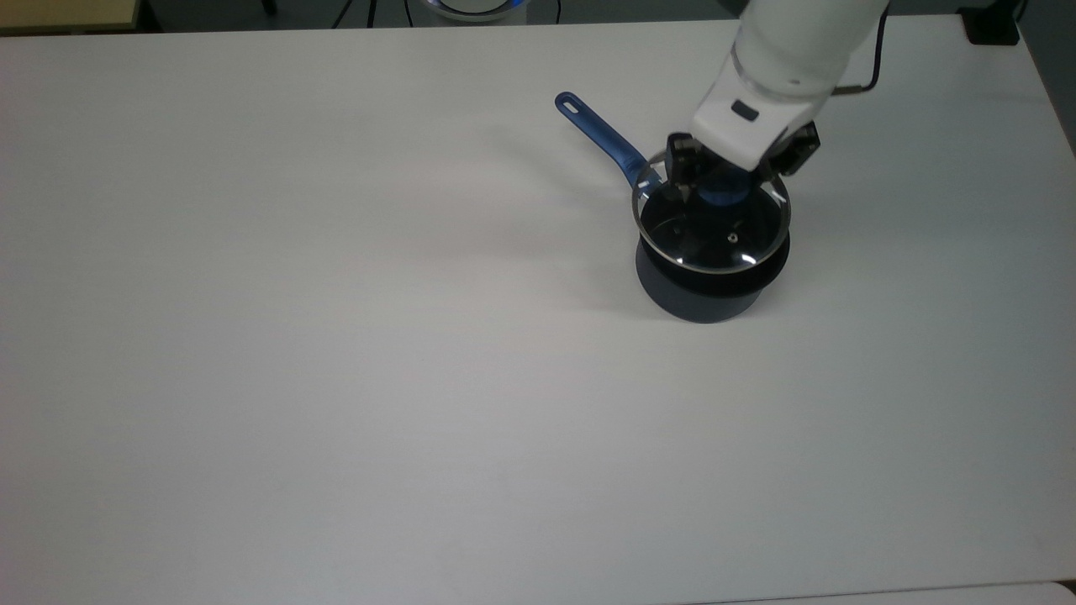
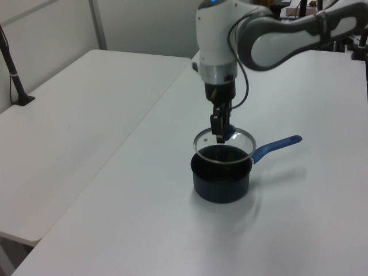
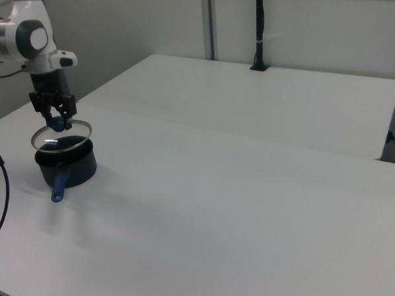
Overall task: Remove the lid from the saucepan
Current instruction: 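Lift the glass lid up off the saucepan rim, then carry the lid away from the saucepan and lower it onto the table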
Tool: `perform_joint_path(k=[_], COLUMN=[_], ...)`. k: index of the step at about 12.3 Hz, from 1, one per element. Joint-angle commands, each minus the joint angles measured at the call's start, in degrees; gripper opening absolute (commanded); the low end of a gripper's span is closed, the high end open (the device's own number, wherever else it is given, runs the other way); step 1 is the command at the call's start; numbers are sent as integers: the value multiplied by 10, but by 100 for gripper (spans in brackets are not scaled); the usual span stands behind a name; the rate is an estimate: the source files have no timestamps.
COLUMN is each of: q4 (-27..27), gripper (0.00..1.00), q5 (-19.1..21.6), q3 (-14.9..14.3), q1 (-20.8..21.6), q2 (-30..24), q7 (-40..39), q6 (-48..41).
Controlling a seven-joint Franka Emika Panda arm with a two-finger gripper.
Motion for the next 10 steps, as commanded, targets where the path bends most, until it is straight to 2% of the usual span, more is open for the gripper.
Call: perform_joint_path(k=[1,3,5,10], q4=[-7,-7,-10,-18], gripper=[48,48,48,48], q5=[-6,-9,-8,-10], q3=[-11,-26,-60,-64], q1=[-12,-28,-44,-160], q2=[-48,-54,-55,-55], q7=[-32,-65,-106,-208], q6=[-46,-77,-78,-72])
